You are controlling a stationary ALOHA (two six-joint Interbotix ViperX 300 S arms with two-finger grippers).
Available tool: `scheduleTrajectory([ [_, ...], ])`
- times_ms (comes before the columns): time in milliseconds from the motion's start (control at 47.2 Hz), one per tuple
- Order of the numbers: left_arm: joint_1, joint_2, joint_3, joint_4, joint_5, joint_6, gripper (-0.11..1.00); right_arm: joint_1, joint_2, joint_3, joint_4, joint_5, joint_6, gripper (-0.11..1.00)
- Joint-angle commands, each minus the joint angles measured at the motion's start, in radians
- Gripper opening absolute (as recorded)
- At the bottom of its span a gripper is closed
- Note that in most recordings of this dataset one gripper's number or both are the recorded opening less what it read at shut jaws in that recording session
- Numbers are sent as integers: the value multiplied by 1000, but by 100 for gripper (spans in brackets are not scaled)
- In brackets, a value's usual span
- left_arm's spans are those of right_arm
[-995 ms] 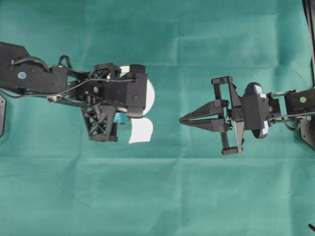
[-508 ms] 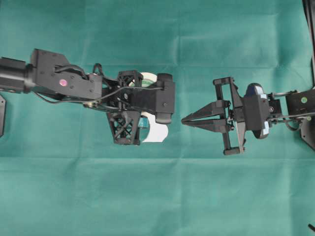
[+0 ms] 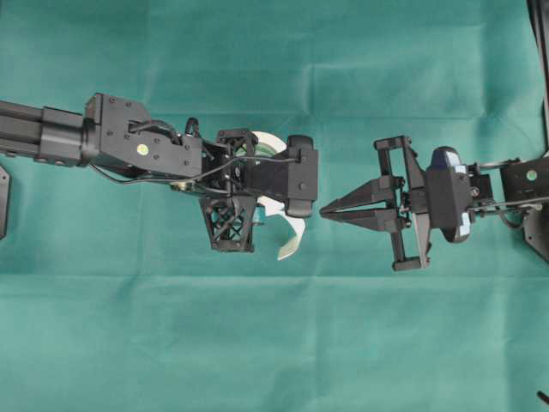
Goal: Peel off the duct tape with your right arm.
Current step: 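Lower the roll to the table and open the left gripper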
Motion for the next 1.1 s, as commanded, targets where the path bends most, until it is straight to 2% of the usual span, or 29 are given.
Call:
scheduleTrajectory([
  [0,5,-9,-26,5,-6,25,20,-3,-15,-8,2,-11,2,-10],
  [191,2,-6,-29,3,-3,103,20,-3,-9,-8,2,-11,2,-10],
  [551,2,-25,-23,3,2,110,20,-3,-6,-8,2,-9,2,-10],
  [593,0,-34,-21,3,5,112,28,-2,-6,-8,2,-9,2,-10],
  [741,2,-97,-12,3,12,112,72,-2,-6,-6,2,-9,3,-10],
  [805,3,-132,-2,3,18,112,87,-3,-8,-6,2,-9,3,-10],
  [847,6,-156,11,5,26,112,90,-2,-6,-6,2,-11,3,-10],
  [1080,41,-307,121,3,49,106,87,-3,-8,-5,2,-9,3,-10],
])
